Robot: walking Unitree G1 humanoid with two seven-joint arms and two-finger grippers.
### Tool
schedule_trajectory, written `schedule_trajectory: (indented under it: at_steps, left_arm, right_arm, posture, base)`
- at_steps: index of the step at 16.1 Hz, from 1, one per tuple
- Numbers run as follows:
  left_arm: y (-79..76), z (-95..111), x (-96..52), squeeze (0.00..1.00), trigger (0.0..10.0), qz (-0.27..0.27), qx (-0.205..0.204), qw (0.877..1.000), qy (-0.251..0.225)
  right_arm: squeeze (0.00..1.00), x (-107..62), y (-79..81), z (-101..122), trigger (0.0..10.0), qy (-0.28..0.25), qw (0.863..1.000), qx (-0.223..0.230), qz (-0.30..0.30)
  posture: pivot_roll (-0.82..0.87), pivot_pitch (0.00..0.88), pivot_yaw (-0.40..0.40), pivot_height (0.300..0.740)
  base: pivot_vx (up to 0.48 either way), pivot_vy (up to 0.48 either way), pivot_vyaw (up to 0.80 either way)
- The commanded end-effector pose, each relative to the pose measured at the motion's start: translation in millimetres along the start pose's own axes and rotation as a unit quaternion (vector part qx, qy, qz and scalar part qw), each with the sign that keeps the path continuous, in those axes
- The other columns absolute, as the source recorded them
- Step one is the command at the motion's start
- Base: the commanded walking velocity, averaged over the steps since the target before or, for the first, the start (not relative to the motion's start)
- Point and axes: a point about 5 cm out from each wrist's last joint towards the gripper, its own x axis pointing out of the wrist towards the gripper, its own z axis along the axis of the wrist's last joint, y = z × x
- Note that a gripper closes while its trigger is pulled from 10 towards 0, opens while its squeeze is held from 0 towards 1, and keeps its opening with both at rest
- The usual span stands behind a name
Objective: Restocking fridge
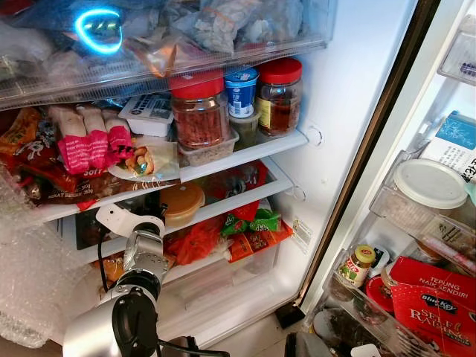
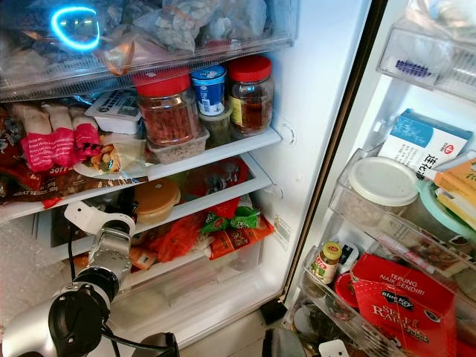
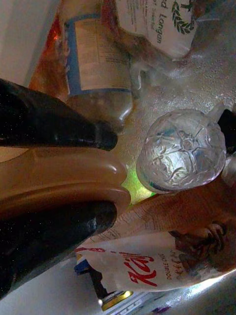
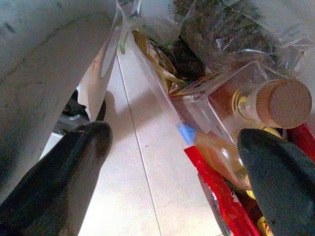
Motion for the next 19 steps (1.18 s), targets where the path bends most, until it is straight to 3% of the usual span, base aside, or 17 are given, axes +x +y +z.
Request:
schedule_trajectory:
  at_steps: [1, 4, 14, 15, 16, 19]
  left_arm:
    - [-1.2, 7.4, 2.7, 1.0, 10.0, 0.002, 0.0, 1.0, -0.014]
    - [-2.8, 10.3, 3.5, 1.0, 10.0, -0.006, -0.016, 1.0, -0.022]
    - [-3.6, -4.0, -2.5, 0.98, 10.0, -0.046, -0.012, 0.999, 0.006]
    - [-3.1, -4.1, -3.2, 0.77, 10.0, -0.048, -0.011, 0.999, 0.004]
    - [-0.4, -3.8, -4.6, 0.0, 10.0, -0.046, -0.012, 0.999, -0.001]
    - [2.3, -3.7, -6.8, 0.0, 10.0, -0.048, -0.009, 0.999, -0.006]
  right_arm:
    - [0.0, 0.7, 3.5, 3.2, 10.0, -0.005, 1.0, -0.007, 0.008]
    - [0.0, 0.7, 3.9, 3.1, 10.0, -0.006, 1.0, -0.008, 0.01]
    - [0.0, 0.6, 6.6, 2.1, 10.0, -0.006, 1.0, -0.011, 0.013]
    - [0.0, 0.6, 6.7, 2.1, 10.0, -0.006, 1.0, -0.01, 0.013]
    - [0.0, 0.6, 7.1, 2.1, 10.0, -0.006, 1.0, -0.01, 0.013]
    - [0.0, 0.6, 7.6, 1.8, 10.0, -0.006, 1.0, -0.011, 0.013]
  posture:
    - [-0.14, 0.012, -0.018, 0.611]
    - [-0.13, 0.01, -0.016, 0.611]
    - [-0.12, 0.002, 0.0, 0.611]
    - [-0.12, 0.001, 0.001, 0.611]
    - [-0.13, 0.0, 0.003, 0.611]
    - [-0.13, 0.0, 0.005, 0.611]
  base:
    - [0.0, 0.0, 0.0]
    - [0.0, 0.0, 0.0]
    - [0.0, 0.0, 0.0]
    - [0.0, 0.0, 0.0]
    - [0.0, 0.0, 0.0]
    - [0.0, 0.0, 0.0]
